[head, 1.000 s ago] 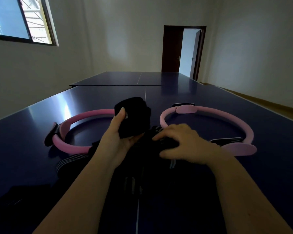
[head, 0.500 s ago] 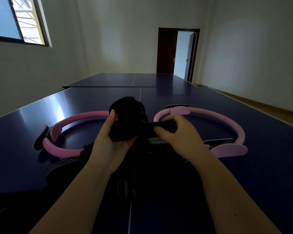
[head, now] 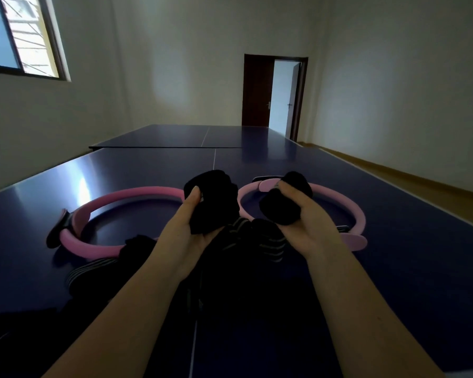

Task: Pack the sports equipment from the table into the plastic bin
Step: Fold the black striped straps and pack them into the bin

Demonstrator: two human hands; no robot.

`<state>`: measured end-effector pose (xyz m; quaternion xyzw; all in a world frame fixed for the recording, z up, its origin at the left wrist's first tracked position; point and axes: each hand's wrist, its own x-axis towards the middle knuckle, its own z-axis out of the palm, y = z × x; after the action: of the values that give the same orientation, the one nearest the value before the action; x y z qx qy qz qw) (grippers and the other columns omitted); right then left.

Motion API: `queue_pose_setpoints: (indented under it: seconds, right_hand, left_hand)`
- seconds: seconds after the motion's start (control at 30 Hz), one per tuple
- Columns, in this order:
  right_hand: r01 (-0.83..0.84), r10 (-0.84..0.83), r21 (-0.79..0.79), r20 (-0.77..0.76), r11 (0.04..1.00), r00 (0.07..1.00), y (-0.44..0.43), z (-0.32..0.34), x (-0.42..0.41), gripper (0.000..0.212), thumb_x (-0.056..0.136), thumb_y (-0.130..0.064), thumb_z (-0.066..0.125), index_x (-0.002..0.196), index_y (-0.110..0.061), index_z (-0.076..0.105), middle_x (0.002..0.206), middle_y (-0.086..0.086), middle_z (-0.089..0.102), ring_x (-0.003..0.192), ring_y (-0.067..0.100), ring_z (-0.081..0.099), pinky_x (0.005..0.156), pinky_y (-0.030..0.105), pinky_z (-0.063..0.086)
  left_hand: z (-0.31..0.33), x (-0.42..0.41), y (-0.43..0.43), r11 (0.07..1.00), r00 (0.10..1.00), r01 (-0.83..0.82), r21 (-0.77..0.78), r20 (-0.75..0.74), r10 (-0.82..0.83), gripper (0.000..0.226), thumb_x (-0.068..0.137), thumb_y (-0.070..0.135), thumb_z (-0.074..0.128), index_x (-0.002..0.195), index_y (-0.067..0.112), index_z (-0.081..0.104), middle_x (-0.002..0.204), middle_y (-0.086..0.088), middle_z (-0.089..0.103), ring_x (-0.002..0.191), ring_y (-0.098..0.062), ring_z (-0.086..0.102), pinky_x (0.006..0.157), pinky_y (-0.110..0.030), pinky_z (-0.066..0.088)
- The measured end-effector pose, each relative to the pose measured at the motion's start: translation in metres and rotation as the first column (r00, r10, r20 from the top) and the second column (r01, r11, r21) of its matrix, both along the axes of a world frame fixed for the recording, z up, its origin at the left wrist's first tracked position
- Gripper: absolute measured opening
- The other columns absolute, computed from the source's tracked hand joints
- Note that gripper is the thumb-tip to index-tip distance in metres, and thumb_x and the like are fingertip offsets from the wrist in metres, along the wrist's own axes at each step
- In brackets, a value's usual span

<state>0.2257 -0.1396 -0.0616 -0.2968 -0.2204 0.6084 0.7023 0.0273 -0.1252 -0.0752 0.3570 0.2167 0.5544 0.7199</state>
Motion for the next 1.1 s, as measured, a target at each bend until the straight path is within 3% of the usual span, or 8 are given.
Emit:
queue_pose_setpoints:
  seconds: [0.2, 0.33, 0.47, 0.67, 0.77, 0.87, 0.97, 1.1]
  right_hand:
    - [0.061, -0.049, -0.050, 0.217, 0.997, 0.975, -0.019, -0.027, 0.015, 0.021, 0.088, -0.006, 0.066, 0.107, 0.001, 0.067, 0.097, 0.015, 0.073, 0.089, 0.026, 0.070, 0.083, 0.039, 0.056]
    - [0.049, -0.045, -0.003, 0.317, 0.999, 0.947, -0.030, -0.036, 0.022, 0.035, 0.085, -0.002, 0.069, 0.119, -0.006, 0.063, 0.111, 0.015, 0.073, 0.102, 0.030, 0.070, 0.085, 0.042, 0.058]
    - [0.088, -0.084, 0.016, 0.500, 0.996, 0.862, -0.042, -0.040, 0.022, 0.035, 0.082, -0.001, 0.073, 0.116, -0.004, 0.068, 0.105, 0.012, 0.075, 0.099, 0.030, 0.072, 0.090, 0.045, 0.057]
    - [0.082, -0.125, 0.095, 0.804, 0.992, 0.582, -0.057, -0.048, 0.012, 0.014, 0.088, -0.017, 0.071, 0.101, -0.022, 0.071, 0.099, -0.003, 0.075, 0.088, 0.010, 0.071, 0.073, 0.023, 0.055]
    - [0.109, -0.123, 0.086, 0.912, 0.990, 0.390, -0.045, -0.056, 0.009, 0.033, 0.068, -0.051, 0.082, 0.089, -0.027, 0.075, 0.119, 0.012, 0.062, 0.105, 0.027, 0.064, 0.092, 0.046, 0.054]
    - [0.063, -0.042, 0.023, 0.948, 0.998, 0.314, -0.019, -0.076, 0.016, 0.052, 0.057, -0.069, 0.075, 0.103, -0.044, 0.072, 0.124, 0.001, 0.058, 0.121, 0.029, 0.053, 0.104, 0.052, 0.043]
    - [0.067, -0.005, -0.015, 0.959, 0.998, 0.283, -0.028, -0.058, 0.003, 0.048, 0.069, -0.061, 0.073, 0.112, -0.041, 0.069, 0.115, -0.007, 0.064, 0.122, 0.024, 0.054, 0.108, 0.048, 0.040]
    - [0.012, 0.127, -0.143, 0.914, 0.990, 0.385, -0.025, -0.053, -0.006, 0.047, 0.083, -0.039, 0.074, 0.127, -0.033, 0.061, 0.116, -0.003, 0.066, 0.108, 0.019, 0.062, 0.105, 0.043, 0.047]
  left_hand:
    - [0.001, 0.006, -0.019, 1.000, 1.000, -0.010, 0.007, -0.007, 0.010, 0.036, 0.102, 0.037, 0.046, 0.120, 0.013, 0.065, 0.118, -0.011, 0.072, 0.107, -0.023, 0.070, 0.092, -0.039, 0.057]
    - [-0.001, 0.010, -0.033, 1.000, 1.000, -0.016, 0.010, -0.015, 0.016, 0.038, 0.101, 0.035, 0.049, 0.128, 0.012, 0.060, 0.121, -0.012, 0.070, 0.112, -0.025, 0.068, 0.099, -0.042, 0.050]
    - [0.001, 0.013, -0.043, 1.000, 0.998, -0.026, 0.016, -0.058, 0.027, 0.044, 0.098, 0.035, 0.053, 0.134, 0.010, 0.057, 0.125, -0.014, 0.068, 0.114, -0.028, 0.067, 0.092, -0.040, 0.055]
    - [0.001, 0.011, -0.048, 0.990, 0.987, -0.117, 0.083, -0.100, 0.126, 0.050, 0.089, 0.032, 0.064, 0.133, 0.012, 0.057, 0.122, -0.010, 0.070, 0.108, -0.023, 0.070, 0.078, -0.033, 0.060]
    - [-0.001, 0.011, -0.048, 0.984, 0.978, -0.139, 0.110, -0.138, 0.154, 0.050, 0.089, 0.036, 0.065, 0.134, 0.014, 0.056, 0.123, -0.011, 0.070, 0.108, -0.026, 0.070, 0.078, -0.035, 0.059]
    - [-0.001, 0.012, -0.049, 0.980, 0.971, -0.171, 0.099, -0.153, 0.185, 0.047, 0.090, 0.038, 0.065, 0.131, 0.017, 0.057, 0.119, -0.010, 0.071, 0.104, -0.026, 0.071, 0.077, -0.038, 0.059]
    - [-0.001, 0.011, -0.052, 0.981, 0.973, -0.180, 0.078, -0.134, 0.189, 0.043, 0.093, 0.038, 0.063, 0.131, 0.017, 0.057, 0.119, -0.011, 0.071, 0.103, -0.027, 0.072, 0.079, -0.040, 0.059]
    - [-0.001, 0.004, -0.055, 0.980, 0.970, -0.181, 0.087, -0.147, 0.193, 0.046, 0.096, 0.039, 0.060, 0.135, 0.016, 0.054, 0.123, -0.011, 0.069, 0.105, -0.025, 0.071, 0.081, -0.039, 0.060]
